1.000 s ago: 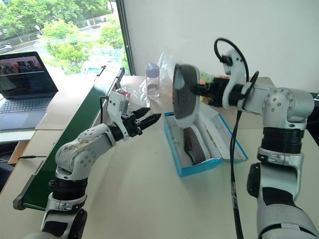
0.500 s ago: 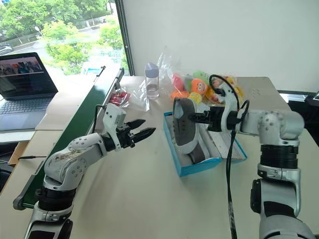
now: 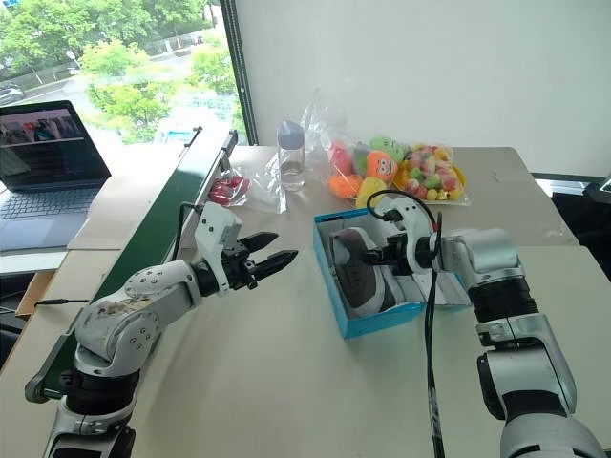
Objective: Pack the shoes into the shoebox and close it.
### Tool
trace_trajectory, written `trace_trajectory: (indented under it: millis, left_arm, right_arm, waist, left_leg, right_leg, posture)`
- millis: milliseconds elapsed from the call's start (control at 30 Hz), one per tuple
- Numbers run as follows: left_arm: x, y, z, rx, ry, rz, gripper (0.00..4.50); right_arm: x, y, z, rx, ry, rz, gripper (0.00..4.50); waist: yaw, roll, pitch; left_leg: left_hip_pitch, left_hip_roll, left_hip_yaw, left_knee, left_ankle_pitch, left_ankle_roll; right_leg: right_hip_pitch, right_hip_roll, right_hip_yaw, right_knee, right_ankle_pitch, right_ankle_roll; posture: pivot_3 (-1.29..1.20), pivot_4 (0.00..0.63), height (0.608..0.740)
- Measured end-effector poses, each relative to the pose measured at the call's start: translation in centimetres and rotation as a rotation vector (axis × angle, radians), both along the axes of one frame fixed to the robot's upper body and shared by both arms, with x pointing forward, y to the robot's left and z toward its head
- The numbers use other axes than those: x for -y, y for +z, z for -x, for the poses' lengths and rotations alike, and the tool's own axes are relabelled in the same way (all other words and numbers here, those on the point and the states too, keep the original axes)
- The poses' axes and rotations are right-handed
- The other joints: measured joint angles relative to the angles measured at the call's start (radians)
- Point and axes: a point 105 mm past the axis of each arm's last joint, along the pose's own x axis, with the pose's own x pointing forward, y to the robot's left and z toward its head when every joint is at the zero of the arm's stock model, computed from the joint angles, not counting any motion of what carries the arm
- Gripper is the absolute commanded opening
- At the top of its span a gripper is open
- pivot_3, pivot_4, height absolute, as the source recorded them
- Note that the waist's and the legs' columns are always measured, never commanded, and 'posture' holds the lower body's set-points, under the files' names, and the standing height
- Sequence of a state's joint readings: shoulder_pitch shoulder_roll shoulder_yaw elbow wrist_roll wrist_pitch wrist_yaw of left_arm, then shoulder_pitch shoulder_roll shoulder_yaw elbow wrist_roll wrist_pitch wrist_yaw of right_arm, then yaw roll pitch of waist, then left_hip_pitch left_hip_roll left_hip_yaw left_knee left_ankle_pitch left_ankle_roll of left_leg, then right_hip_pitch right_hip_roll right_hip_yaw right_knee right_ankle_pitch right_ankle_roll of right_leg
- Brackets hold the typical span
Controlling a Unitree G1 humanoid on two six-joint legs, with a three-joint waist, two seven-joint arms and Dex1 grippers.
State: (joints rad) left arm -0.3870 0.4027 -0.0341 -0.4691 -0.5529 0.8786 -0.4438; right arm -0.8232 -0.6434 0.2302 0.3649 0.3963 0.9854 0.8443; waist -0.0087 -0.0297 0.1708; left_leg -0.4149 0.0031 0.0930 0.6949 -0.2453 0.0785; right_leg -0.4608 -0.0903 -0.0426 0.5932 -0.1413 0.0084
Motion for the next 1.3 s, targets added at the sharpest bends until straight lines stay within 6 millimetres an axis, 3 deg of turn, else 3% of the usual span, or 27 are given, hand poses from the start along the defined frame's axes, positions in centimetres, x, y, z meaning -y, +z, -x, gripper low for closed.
trace_trajectory:
  millis: [67,133,433,533,700,800,933,967,1000,1033,1133,1167,1233,1267,1300]
  left_arm:
    - [-0.1,0.0,0.0,0.0,0.011,0.0,3.07]
    - [-0.2,0.0,-0.2,-0.008,0.042,0.019,3.19]
    - [0.1,0.7,-0.3,0.0,0.047,0.019,3.19]
    - [0.8,1.3,-0.2,0.013,0.008,0.005,3.19]
    - [2.2,0.9,0.6,0.005,-0.126,-0.065,3.19]
    - [2.9,0.5,0.5,-0.003,-0.207,-0.113,3.19]
    - [3.6,0.8,0.0,0.013,-0.289,-0.144,3.19]
    - [3.9,0.9,-0.1,0.023,-0.313,-0.151,3.19]
    - [4.0,1.0,-0.1,0.026,-0.322,-0.152,3.19]
    - [4.0,1.1,-0.3,0.029,-0.336,-0.155,3.19]
    - [4.9,1.2,-0.2,0.038,-0.411,-0.172,3.19]
    - [5.1,1.3,-0.2,0.041,-0.45,-0.189,3.19]
    - [4.8,1.4,-0.5,0.037,-0.468,-0.214,3.19]
    - [4.7,1.6,-0.7,0.035,-0.474,-0.221,3.19]
    - [4.8,1.8,-0.8,0.036,-0.487,-0.223,3.71]
  right_arm:
    - [-0.5,-0.3,-0.4,0.039,0.04,0.085,0.26]
    - [-1.3,-0.6,-0.7,0.066,0.066,0.135,1.25]
    - [-2.9,-0.7,-0.3,0.123,0.127,0.207,4.12]
    - [-2.8,1.0,0.9,0.105,0.14,0.174,4.12]
    - [-2.0,9.1,2.9,0.213,0.149,0.06,4.12]
    - [-0.6,10.4,4.5,0.235,0.139,0.087,4.12]
    - [1.6,9.5,6.3,0.186,0.074,0.091,3.15]
    - [2.2,9.1,6.9,0.171,0.054,0.097,2.7]
    - [2.5,8.9,7.2,0.163,0.045,0.098,2.6]
    - [2.9,8.6,7.8,0.151,0.029,0.097,1.98]
    - [4.5,8.3,10.1,0.119,-0.026,0.087,1.14]
    - [5.7,7.7,11.6,0.089,-0.065,0.094,0.75]
    - [6.8,7.0,13.3,0.056,-0.11,0.088,0.06]
    - [7.2,6.9,13.9,0.052,-0.126,0.08,0.06]
    - [7.6,6.7,14.5,0.054,-0.147,0.078,0.0]
  waist:
    - [0.0,0.0,0.0]
    - [0.0,-0.001,0.0]
    - [0.0,-0.001,0.0]
    - [0.006,0.0,0.0]
    - [0.014,0.0,0.0]
    - [0.024,0.0,0.0]
    - [0.029,0.0,0.001]
    - [0.03,0.0,0.001]
    - [0.031,0.0,0.001]
    - [0.029,0.0,0.001]
    - [0.028,0.0,0.001]
    - [0.037,0.0,0.001]
    - [0.044,0.0,0.001]
    - [0.043,0.0,0.001]
    - [0.042,0.0,0.001]
  left_leg:
    - [0.001,0.0,0.0,0.0,0.0,0.0]
    - [0.003,0.0,0.0,0.0,0.0,0.0]
    - [0.004,0.0,0.0,0.0,0.0,-0.001]
    - [0.0,0.0,0.0,0.0,0.001,-0.001]
    - [-0.001,0.0,-0.001,-0.001,0.0,0.0]
    - [-0.001,0.0,-0.001,-0.001,-0.001,0.0]
    - [-0.002,-0.001,0.0,0.0,-0.001,0.001]
    - [-0.002,-0.002,0.0,0.0,-0.001,0.001]
    - [-0.002,-0.002,-0.001,0.0,-0.001,0.001]
    - [-0.002,-0.002,0.0,0.0,-0.001,0.002]
    - [-0.002,-0.001,-0.001,0.0,-0.001,0.002]
    - [-0.002,-0.002,-0.003,0.0,-0.001,0.002]
    - [-0.002,-0.002,-0.002,0.0,-0.001,0.002]
    - [-0.002,-0.002,-0.001,0.0,-0.002,0.002]
    - [-0.002,-0.002,-0.001,0.0,-0.002,0.002]
  right_leg:
    - [0.001,0.0,0.0,0.0,0.0,0.0]
    - [0.002,0.0,0.0,0.0,0.0,0.0]
    - [0.002,0.0,0.0,0.001,0.0,-0.001]
    - [-0.001,-0.001,0.0,0.001,0.002,-0.004]
    - [-0.002,-0.001,-0.001,0.0,0.004,-0.007]
    - [-0.001,-0.001,-0.003,-0.001,-0.001,-0.002]
    - [-0.001,-0.003,-0.002,-0.001,-0.003,-0.003]
    - [-0.001,-0.003,-0.001,-0.001,-0.003,-0.002]
    - [-0.001,-0.003,-0.001,-0.001,-0.003,-0.002]
    - [-0.001,-0.004,0.0,-0.001,-0.002,-0.001]
    - [-0.001,-0.003,-0.001,0.0,-0.002,0.0]
    - [-0.001,-0.003,-0.003,0.0,-0.003,0.001]
    - [-0.001,-0.003,-0.002,-0.001,-0.003,0.001]
    - [-0.001,-0.002,-0.001,-0.001,-0.003,0.001]
    - [-0.001,-0.003,-0.001,-0.001,-0.003,0.002]
  posture:
    - [0.0,0.15,0.74]
    - [0.0,0.15,0.74]
    - [0.0,0.15,0.74]
    - [0.0,0.15,0.74]
    - [0.0,0.15,0.74]
    - [0.0,0.15,0.74]
    - [0.0,0.15,0.74]
    - [0.0,0.15,0.74]
    - [0.0,0.15,0.74]
    - [0.0,0.15,0.74]
    - [0.0,0.15,0.74]
    - [0.0,0.15,0.74]
    - [0.0,0.15,0.74]
    - [0.0,0.15,0.74]
    - [0.0,0.15,0.74]
